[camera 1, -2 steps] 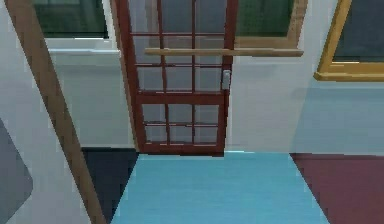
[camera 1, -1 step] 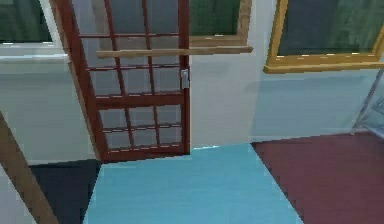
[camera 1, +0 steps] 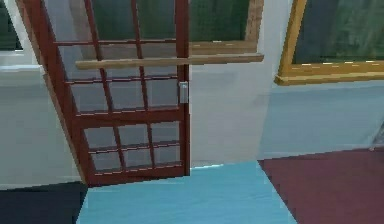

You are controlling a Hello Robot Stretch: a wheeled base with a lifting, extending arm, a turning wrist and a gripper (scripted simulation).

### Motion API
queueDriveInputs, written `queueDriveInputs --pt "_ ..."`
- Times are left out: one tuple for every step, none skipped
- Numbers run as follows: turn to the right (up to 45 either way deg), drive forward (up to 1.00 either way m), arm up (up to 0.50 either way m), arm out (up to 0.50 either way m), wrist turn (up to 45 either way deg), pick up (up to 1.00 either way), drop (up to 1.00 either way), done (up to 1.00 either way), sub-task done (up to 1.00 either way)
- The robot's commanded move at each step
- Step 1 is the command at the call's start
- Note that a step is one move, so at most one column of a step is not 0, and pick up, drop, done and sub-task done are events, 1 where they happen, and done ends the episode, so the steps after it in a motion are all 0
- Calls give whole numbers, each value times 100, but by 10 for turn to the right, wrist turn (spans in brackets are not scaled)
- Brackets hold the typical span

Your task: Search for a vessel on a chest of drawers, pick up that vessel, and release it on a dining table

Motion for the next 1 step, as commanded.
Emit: queueDriveInputs --pt "-60 0 0 0 0 0 0 0 0"
